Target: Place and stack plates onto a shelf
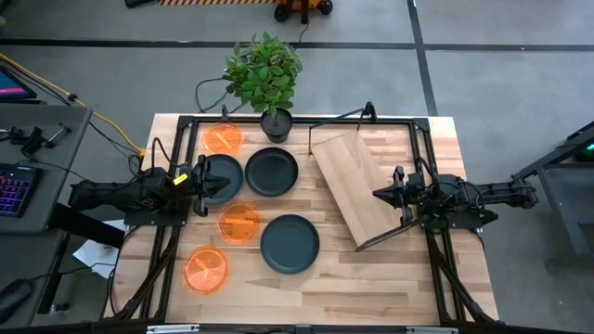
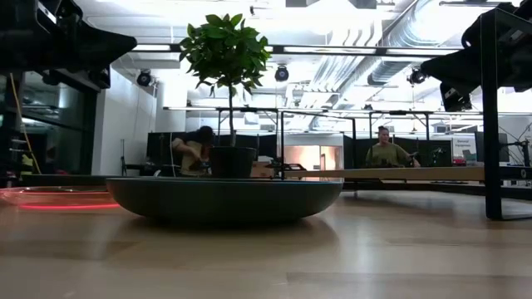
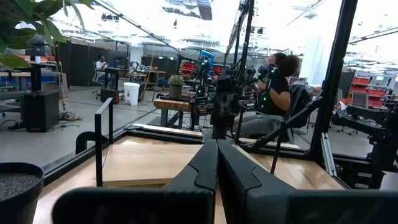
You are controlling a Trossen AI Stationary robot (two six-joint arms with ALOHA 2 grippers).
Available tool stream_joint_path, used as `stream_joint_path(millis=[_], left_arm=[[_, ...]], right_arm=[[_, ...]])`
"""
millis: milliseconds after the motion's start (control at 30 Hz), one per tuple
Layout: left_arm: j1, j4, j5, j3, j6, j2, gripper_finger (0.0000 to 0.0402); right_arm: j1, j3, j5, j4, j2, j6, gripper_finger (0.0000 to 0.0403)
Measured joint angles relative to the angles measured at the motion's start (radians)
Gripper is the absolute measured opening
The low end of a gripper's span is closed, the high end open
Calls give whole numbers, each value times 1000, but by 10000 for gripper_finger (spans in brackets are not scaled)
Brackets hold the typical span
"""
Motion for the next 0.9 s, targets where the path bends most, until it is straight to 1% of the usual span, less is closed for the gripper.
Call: stream_joint_path(millis=[167, 200, 300, 367, 467, 533, 600, 667, 733, 900], left_arm=[[0, 0, 0, 0, 0, 0, 0], [0, 0, 0, 0, 0, 0, 0], [0, 0, 0, 0, 0, 0, 0], [0, 0, 0, 0, 0, 0, 0], [0, 0, 0, 0, 0, 0, 0], [0, -1, 0, 0, 0, 0, 0], [0, -1, 0, 0, 0, 0, 0], [0, -2, 0, 0, 0, 0, 0], [0, -2, 0, 0, 0, 0, 0], [0, -2, 0, 0, 0, 0, 0]], right_arm=[[0, 0, 0, 1, 0, 2, 0], [0, 0, 0, 12, 0, 29, 0], [0, 0, 7, 99, 0, 229, 0], [0, 0, 67, 180, 0, 371, 0], [0, 0, 191, 308, 0, 551, 0], [0, 1, 245, 393, 12, 609, 0], [0, 21, 270, 438, 46, 627, 0], [0, 89, 286, 466, 120, 625, 0], [0, 185, 293, 466, 234, 590, 0], [-2, 464, 310, 308, 630, 502, 1]])
